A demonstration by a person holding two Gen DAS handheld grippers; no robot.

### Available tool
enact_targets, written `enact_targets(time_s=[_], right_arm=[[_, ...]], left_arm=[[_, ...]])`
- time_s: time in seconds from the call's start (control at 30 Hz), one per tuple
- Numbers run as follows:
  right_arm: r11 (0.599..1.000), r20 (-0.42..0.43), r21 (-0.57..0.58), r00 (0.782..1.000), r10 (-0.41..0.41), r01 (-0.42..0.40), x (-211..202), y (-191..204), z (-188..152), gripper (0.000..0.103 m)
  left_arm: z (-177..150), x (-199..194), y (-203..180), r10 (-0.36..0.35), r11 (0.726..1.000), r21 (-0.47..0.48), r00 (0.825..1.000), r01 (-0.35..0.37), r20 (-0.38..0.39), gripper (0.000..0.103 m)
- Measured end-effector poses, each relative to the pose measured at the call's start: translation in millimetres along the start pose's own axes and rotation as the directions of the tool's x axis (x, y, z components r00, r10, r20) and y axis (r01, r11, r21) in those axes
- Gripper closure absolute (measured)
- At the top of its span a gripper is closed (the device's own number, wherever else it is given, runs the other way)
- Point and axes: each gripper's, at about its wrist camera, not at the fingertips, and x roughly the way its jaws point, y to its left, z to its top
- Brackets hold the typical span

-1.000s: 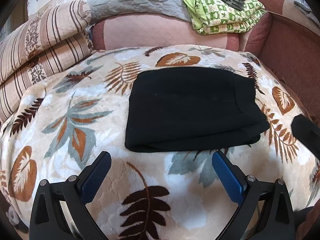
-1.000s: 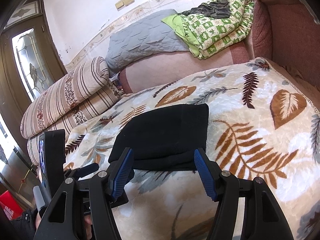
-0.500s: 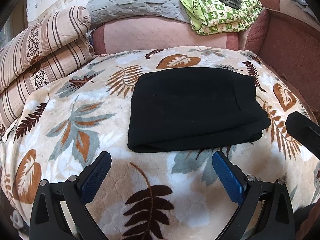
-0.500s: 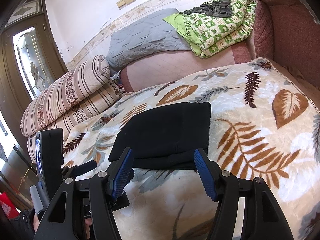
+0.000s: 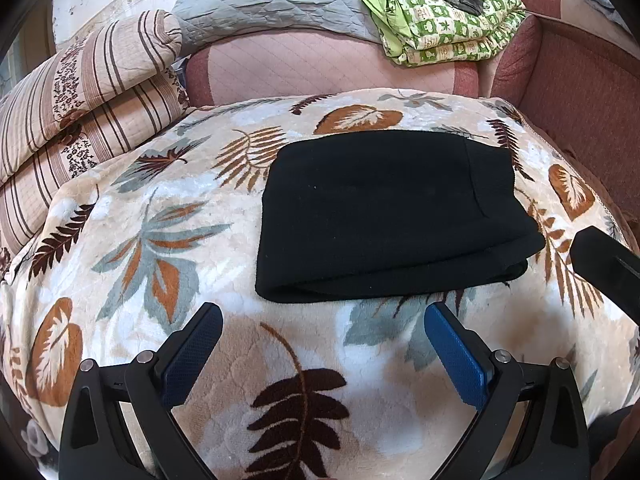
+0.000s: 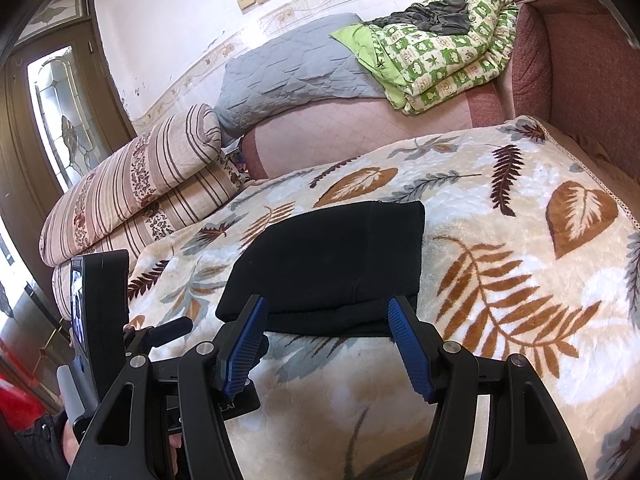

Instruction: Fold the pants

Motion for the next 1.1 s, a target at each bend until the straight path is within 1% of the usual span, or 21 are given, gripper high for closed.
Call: enact_targets(time_s=[0.83, 0.93, 1.0, 1.1], right_arm=[[1.0, 0.0, -0.003, 1.0, 0.0, 0.0, 0, 0, 0, 0.038], [1.0, 0.0, -0.003, 1.0, 0.0, 0.0, 0, 0, 0, 0.038], [1.0, 0.0, -0.004, 1.0, 0.0, 0.0, 0, 0, -1, 0.038], [1.0, 0.001, -0.001, 1.0, 0.0, 0.0, 0, 0, 0, 0.038]], left_arm=[[0, -1, 0, -0.004, 1.0, -0.002, 1.0, 0.004, 0.001, 0.001], [-1, -5, 0, -0.004, 1.0, -0.003, 1.0, 0.004, 0.028, 0.001], [-2, -9, 0, 0.023, 1.0, -0.005, 0.998, -0.022, 0.054, 0.002], [-4, -10, 0, 0.027, 1.0, -0.007, 0.998, -0.027, 0.056, 0.002]])
